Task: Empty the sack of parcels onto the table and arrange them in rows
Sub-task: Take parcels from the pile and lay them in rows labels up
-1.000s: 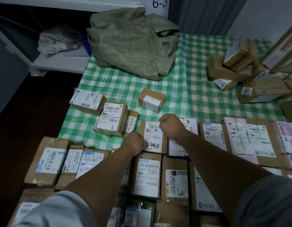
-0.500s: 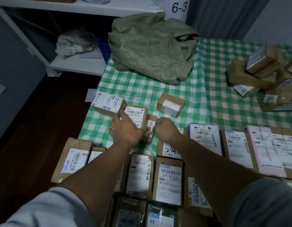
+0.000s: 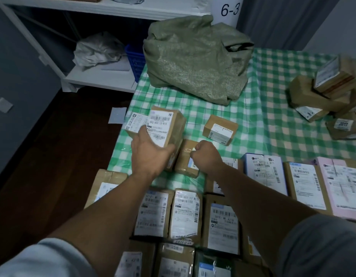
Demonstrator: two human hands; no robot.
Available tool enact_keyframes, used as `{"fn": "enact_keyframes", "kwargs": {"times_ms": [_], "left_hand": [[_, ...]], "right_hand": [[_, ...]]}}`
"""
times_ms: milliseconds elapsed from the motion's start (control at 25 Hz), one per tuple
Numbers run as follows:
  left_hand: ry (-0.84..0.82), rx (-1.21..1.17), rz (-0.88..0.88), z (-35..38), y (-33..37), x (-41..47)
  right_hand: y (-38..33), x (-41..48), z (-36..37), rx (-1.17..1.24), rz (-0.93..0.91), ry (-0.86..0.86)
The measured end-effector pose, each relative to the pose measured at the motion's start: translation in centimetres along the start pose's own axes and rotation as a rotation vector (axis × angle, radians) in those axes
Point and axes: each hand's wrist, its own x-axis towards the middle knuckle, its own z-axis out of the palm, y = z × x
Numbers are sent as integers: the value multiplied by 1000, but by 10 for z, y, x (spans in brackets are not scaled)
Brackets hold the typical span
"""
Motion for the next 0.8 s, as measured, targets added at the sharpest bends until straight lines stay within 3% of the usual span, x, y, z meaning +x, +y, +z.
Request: {"fn": "enact_keyframes", "kwargs": {"times_ms": [80, 200, 600, 800], "left_hand": [[104, -28, 27, -20, -4, 8], [213, 16, -78, -41, -18, 27], [126, 173, -383, -74, -72, 70], [116, 163, -438, -82, -88, 83]], "right_hand": [[-13, 2, 9, -8, -7, 14], [-33, 7, 24, -64, -53, 7], [-92, 36, 82, -261, -211, 86], [-103, 55, 101, -339, -284, 69]]}}
